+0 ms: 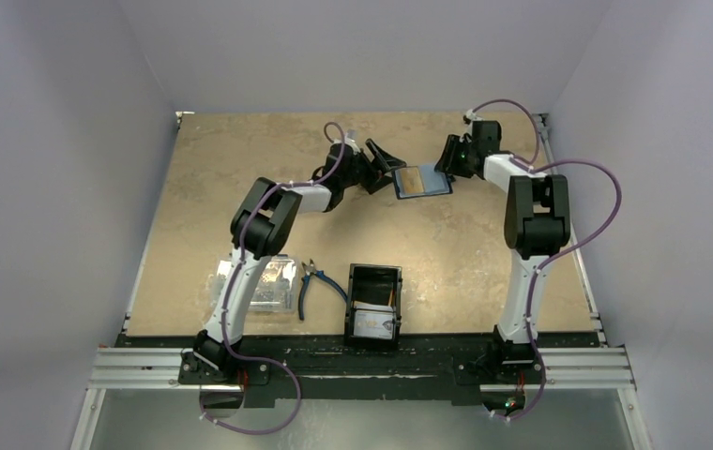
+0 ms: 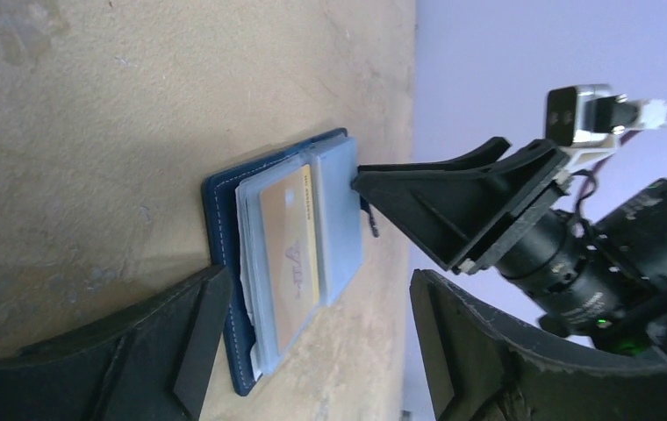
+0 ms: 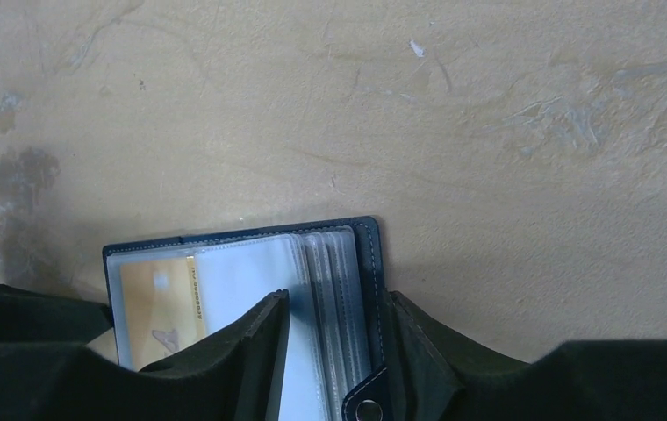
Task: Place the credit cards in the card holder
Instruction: Close the card holder at the center of the board.
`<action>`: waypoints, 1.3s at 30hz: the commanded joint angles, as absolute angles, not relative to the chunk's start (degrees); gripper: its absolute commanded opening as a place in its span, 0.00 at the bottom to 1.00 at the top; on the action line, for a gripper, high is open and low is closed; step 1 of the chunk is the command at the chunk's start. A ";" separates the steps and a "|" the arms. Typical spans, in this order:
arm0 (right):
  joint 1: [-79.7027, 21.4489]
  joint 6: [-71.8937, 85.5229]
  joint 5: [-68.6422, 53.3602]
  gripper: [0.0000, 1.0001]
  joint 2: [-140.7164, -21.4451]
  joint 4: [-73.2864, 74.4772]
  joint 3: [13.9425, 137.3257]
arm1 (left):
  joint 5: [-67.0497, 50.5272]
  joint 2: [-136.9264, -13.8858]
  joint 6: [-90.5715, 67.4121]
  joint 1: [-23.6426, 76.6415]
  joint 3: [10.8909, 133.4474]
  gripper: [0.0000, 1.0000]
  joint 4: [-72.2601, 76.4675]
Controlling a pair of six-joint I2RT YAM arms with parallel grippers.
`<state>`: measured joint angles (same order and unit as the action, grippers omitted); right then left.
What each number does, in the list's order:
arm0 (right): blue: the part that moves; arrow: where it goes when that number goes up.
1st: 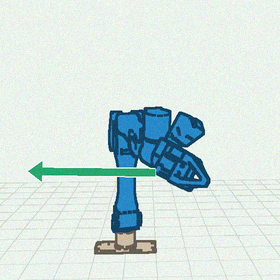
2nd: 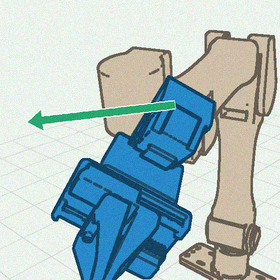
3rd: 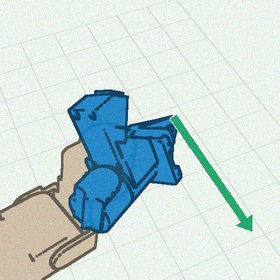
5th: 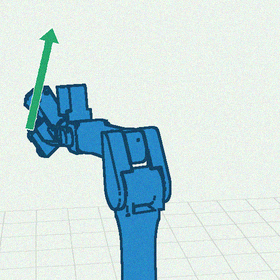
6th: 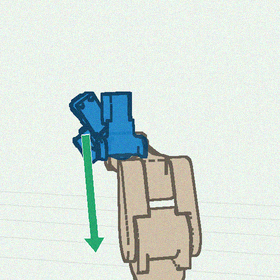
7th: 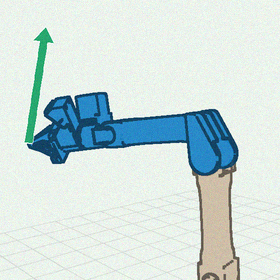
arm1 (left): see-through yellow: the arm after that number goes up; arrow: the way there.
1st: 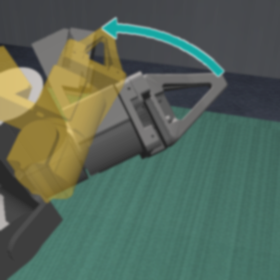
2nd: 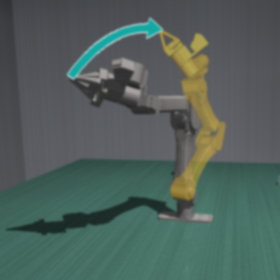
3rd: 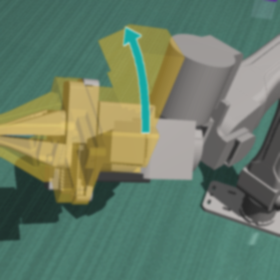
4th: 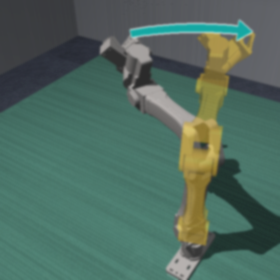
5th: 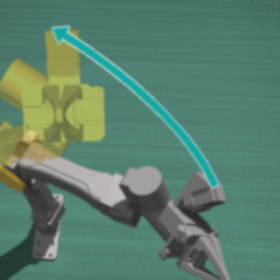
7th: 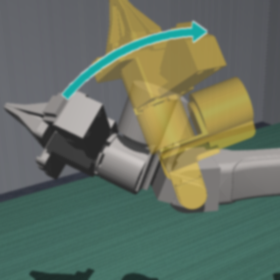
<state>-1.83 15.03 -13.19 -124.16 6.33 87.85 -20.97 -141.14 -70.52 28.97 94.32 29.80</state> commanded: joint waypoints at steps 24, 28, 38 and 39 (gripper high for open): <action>-1.93 44.26 -35.67 0.52 -116.80 -17.66 66.52 | -31.40 -141.45 -87.40 30.73 92.90 0.79 55.21; -1.68 39.03 -32.22 0.54 -113.97 -12.89 66.15 | -32.40 -142.09 -87.86 31.27 93.88 0.79 55.64; -2.01 22.68 -15.06 0.57 -104.81 3.97 65.74 | -33.61 -138.79 -79.50 31.88 92.11 0.79 47.65; -2.14 22.13 -14.78 0.57 -103.91 4.03 65.05 | -33.74 -138.64 -78.71 31.95 92.04 0.79 46.74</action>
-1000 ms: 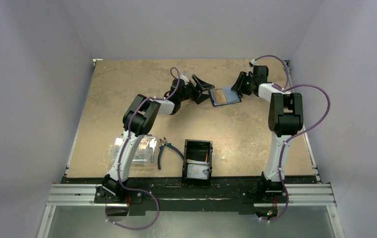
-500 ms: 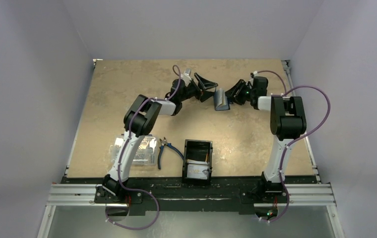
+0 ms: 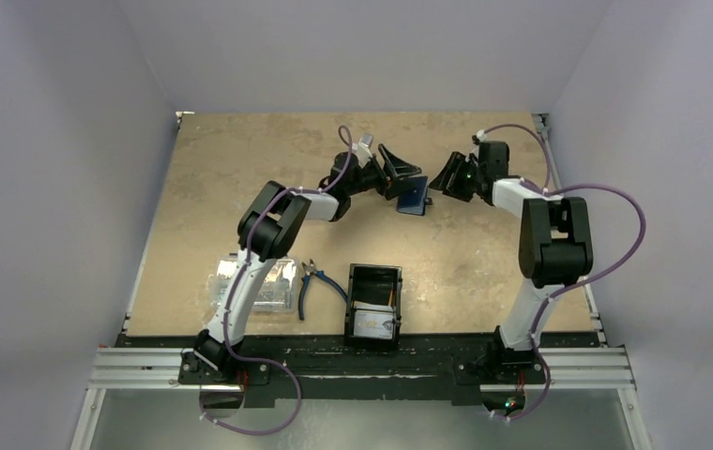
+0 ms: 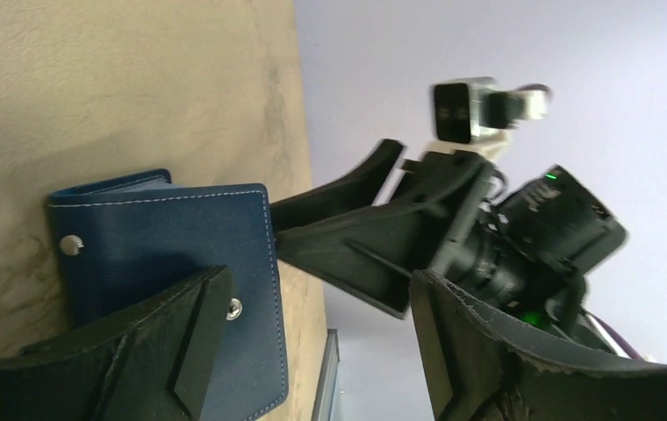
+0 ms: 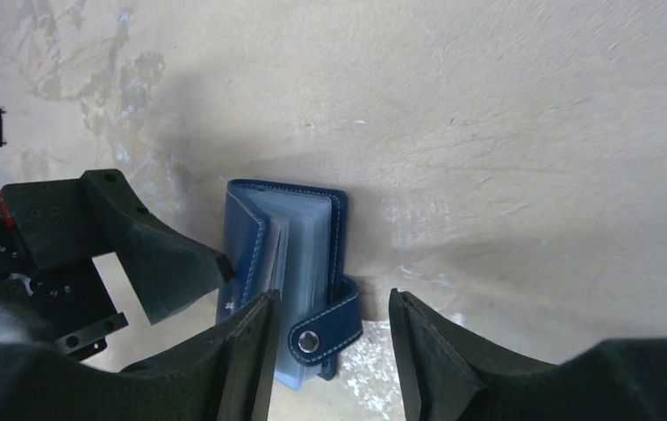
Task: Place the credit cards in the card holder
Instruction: Close the card holder at the center of the board.
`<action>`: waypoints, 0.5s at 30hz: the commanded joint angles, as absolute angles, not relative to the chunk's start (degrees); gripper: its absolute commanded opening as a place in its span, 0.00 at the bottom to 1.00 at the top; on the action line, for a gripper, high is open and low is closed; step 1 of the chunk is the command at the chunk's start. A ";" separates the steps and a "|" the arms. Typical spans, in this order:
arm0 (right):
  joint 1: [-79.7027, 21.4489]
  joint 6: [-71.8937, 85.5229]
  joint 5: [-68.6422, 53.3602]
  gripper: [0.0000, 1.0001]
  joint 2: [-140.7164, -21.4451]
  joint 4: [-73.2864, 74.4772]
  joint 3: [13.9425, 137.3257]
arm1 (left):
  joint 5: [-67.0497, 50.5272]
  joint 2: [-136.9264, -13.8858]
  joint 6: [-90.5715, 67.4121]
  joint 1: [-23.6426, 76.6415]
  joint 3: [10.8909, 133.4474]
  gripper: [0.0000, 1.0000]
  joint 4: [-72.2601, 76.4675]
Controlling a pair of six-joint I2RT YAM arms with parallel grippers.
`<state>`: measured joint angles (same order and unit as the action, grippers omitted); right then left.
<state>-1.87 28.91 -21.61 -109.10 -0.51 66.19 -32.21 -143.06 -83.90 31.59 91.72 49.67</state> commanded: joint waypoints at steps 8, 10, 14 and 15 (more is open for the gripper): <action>-6.35 17.55 -11.75 0.54 -102.32 7.81 64.76 | -34.69 -138.08 -74.42 31.99 92.45 0.79 40.30; -7.58 16.84 -8.77 0.54 -101.80 9.01 64.51 | -34.72 -137.80 -73.03 31.99 92.56 0.79 38.45; -8.99 15.01 -4.69 0.54 -101.08 9.50 63.48 | -34.61 -137.61 -71.26 31.95 93.25 0.79 35.96; -9.23 14.13 -4.53 0.53 -101.15 9.35 63.46 | -34.63 -137.82 -71.21 31.95 93.52 0.79 35.62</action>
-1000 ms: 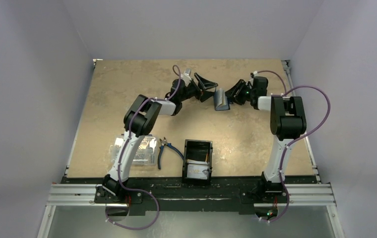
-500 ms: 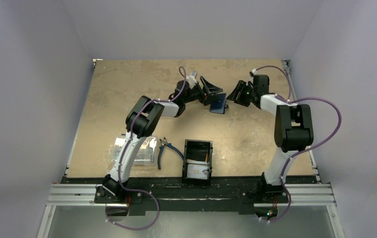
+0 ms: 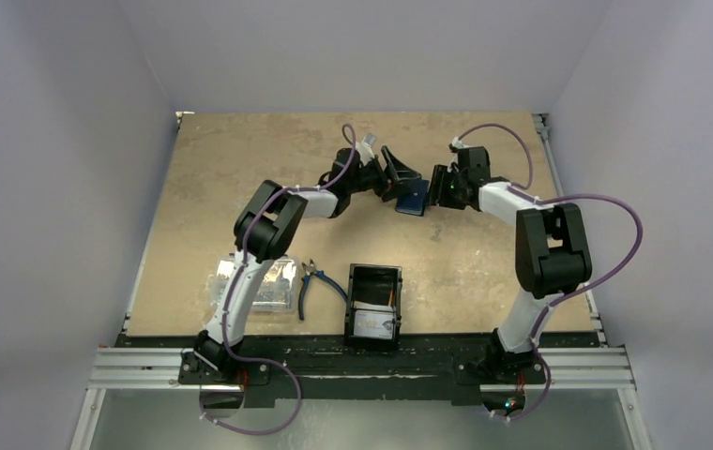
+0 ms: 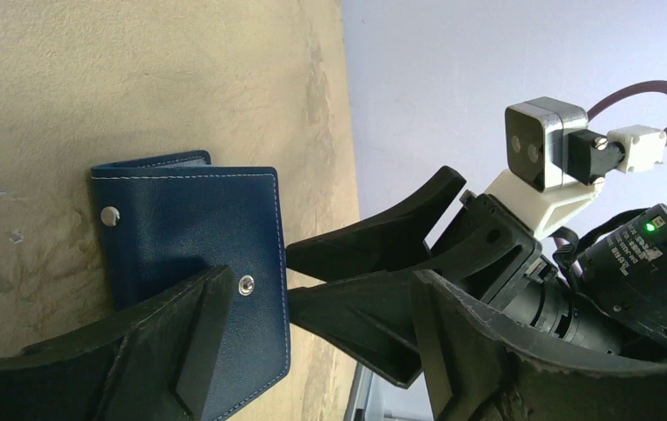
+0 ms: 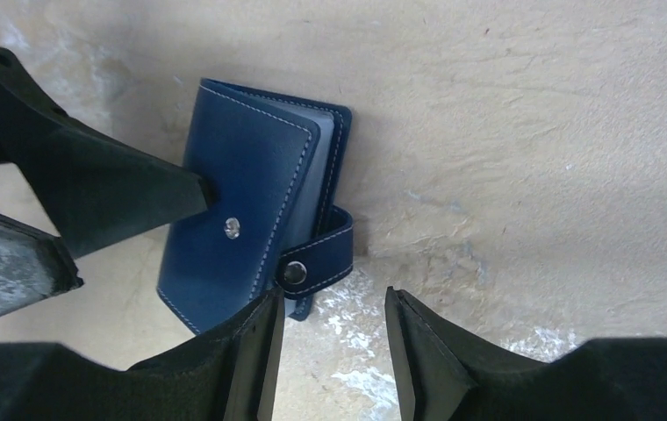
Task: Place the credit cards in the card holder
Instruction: Close the card holder at the center of the board.
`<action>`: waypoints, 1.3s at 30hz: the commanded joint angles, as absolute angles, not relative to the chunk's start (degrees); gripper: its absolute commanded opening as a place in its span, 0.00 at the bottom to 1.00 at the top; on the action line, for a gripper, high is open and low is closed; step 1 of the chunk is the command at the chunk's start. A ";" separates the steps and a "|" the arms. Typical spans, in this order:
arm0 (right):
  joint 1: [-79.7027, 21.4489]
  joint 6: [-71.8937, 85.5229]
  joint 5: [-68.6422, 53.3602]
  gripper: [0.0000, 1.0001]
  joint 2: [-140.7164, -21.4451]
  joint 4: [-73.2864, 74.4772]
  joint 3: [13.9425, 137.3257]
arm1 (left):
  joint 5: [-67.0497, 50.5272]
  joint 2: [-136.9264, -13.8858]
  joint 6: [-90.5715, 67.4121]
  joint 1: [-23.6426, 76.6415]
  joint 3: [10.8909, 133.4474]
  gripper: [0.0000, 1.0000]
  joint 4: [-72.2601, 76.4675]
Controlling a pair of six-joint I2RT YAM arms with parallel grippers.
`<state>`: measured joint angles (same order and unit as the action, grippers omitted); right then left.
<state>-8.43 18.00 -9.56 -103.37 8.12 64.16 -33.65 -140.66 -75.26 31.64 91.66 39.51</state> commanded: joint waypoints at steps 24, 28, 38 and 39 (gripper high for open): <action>-9.61 30.75 2.99 0.53 -103.66 -4.56 61.40 | -35.66 -139.22 -70.83 32.08 94.84 0.77 33.80; -8.32 33.78 1.67 0.49 -103.11 -5.68 59.44 | -35.76 -138.79 -70.17 32.12 94.48 0.74 33.61; -5.88 29.94 -4.61 0.43 -100.76 -6.52 55.09 | -36.37 -138.91 -68.31 33.18 96.54 0.46 31.78; -5.87 28.67 -4.58 0.44 -100.01 -5.41 54.62 | -36.34 -138.83 -68.25 33.17 96.59 0.45 31.74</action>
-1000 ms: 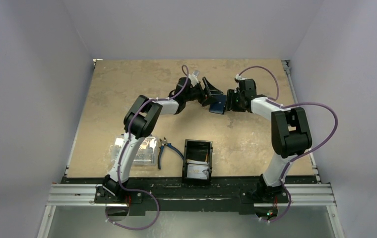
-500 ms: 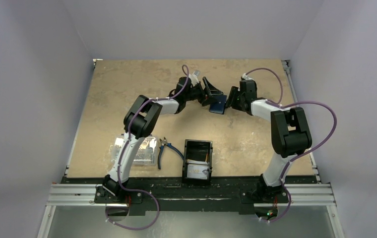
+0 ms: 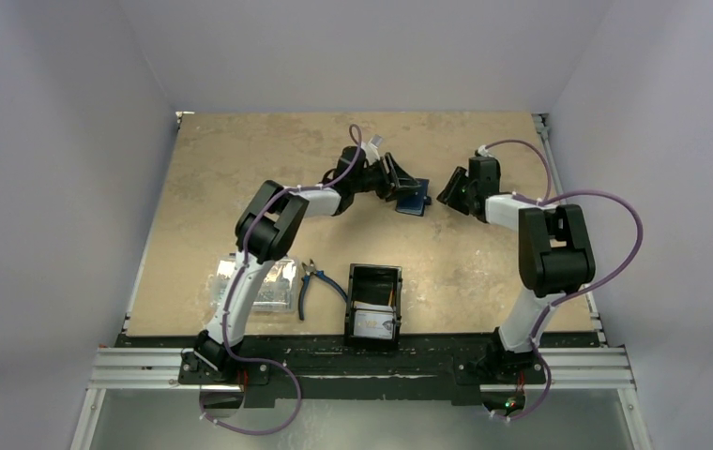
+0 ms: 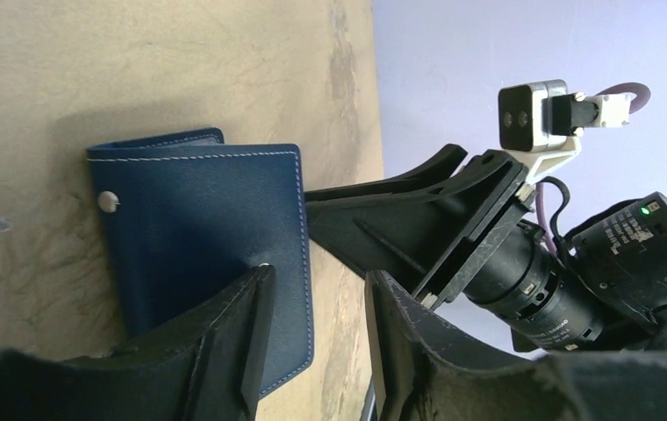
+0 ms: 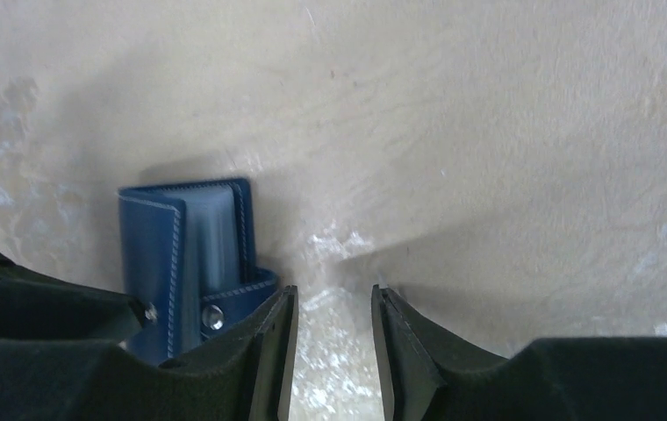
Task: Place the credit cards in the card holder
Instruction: Close the card holder at the center of the board.
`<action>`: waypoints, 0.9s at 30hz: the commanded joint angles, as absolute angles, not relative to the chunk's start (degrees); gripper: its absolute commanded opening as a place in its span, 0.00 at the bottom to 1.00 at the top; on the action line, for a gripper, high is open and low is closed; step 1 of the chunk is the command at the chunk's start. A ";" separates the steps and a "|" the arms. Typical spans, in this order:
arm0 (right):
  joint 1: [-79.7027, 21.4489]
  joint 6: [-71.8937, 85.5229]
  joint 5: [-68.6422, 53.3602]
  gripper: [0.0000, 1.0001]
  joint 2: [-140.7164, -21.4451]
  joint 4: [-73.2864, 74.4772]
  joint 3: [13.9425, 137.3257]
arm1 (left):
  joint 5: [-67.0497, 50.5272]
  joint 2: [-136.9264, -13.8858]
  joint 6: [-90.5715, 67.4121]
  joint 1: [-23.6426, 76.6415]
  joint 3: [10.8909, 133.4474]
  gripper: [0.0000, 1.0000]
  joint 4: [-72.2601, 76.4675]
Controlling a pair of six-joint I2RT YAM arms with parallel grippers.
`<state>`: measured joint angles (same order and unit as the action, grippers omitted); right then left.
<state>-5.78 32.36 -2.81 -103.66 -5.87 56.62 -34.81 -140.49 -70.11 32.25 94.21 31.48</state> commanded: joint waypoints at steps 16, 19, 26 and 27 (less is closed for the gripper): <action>-9.55 17.73 -4.83 0.54 -101.44 0.30 57.72 | -36.32 -140.49 -69.02 33.13 98.25 0.41 30.34; -10.91 17.32 -2.44 0.54 -101.79 -0.62 58.07 | -36.18 -140.53 -68.61 33.07 98.24 0.41 29.78; -11.69 18.53 -0.12 0.54 -104.12 -0.69 61.85 | -36.11 -140.87 -68.90 33.12 98.22 0.39 29.75; -11.69 19.28 -0.17 0.54 -104.10 -1.35 61.87 | -36.11 -140.89 -68.88 33.13 98.21 0.39 29.78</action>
<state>-11.62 18.55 -2.24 -103.66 0.45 59.00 -35.57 -140.75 -69.34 33.12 96.12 28.91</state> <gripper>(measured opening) 0.539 0.397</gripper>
